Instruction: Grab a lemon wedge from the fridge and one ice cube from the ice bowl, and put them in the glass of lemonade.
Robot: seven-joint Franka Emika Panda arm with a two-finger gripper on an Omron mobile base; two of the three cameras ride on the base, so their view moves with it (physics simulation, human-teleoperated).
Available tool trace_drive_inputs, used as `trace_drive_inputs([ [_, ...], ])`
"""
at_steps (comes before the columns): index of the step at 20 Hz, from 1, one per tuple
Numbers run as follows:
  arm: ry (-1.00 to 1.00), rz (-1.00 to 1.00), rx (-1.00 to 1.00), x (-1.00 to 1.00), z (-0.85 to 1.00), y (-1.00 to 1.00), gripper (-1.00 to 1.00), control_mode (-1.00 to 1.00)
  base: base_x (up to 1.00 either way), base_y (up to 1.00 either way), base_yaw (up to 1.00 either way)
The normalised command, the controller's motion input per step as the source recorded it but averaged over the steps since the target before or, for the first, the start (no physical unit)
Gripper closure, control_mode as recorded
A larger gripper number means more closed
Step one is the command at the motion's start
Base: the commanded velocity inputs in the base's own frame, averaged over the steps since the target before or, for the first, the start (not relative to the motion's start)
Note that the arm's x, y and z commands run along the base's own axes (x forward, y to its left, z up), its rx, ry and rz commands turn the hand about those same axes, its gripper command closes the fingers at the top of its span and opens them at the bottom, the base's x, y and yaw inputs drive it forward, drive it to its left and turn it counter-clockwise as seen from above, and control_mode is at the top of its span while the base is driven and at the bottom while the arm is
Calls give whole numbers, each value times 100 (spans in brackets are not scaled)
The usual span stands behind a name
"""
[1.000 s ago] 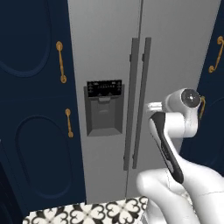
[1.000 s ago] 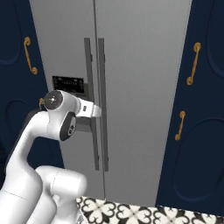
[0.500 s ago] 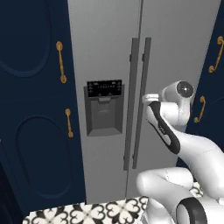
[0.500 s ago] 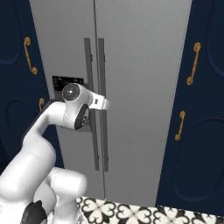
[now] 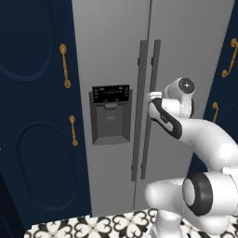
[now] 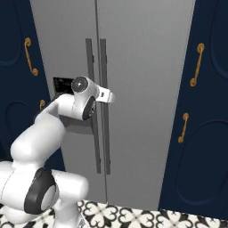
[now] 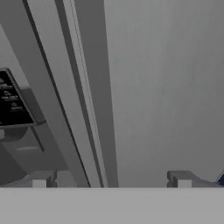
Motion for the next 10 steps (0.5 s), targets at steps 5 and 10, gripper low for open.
trace_drive_inputs([
  [5, -9, 0, 0, 44, 0, 0, -100, -100, 0, 0, 0],
  [10, -15, 0, 0, 40, -8, -2, -100, -100, 0, 0, 0],
])
